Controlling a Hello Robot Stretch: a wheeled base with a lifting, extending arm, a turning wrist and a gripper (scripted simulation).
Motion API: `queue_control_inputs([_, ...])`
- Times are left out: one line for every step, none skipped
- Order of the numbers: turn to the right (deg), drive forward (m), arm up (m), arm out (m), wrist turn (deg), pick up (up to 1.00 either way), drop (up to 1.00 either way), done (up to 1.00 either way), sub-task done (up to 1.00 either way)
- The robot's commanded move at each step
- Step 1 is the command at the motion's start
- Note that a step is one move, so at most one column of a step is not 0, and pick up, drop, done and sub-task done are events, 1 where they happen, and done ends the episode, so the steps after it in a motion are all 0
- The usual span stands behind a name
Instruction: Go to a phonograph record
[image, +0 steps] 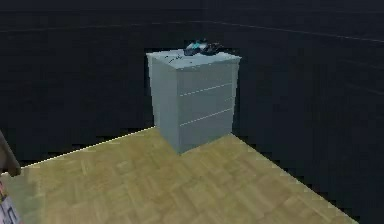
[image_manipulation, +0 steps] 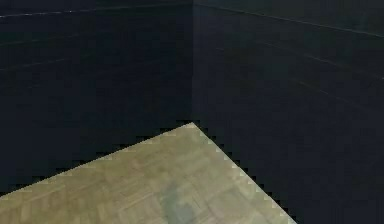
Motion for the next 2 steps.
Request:
queue_control_inputs([0.0,1.00,0.00,0.00,0.0,0.00,0.00,0.00,0.00])
queue_control_inputs([-3.0,0.00,0.00,0.00,0.0,0.00,0.00,0.00,0.00])
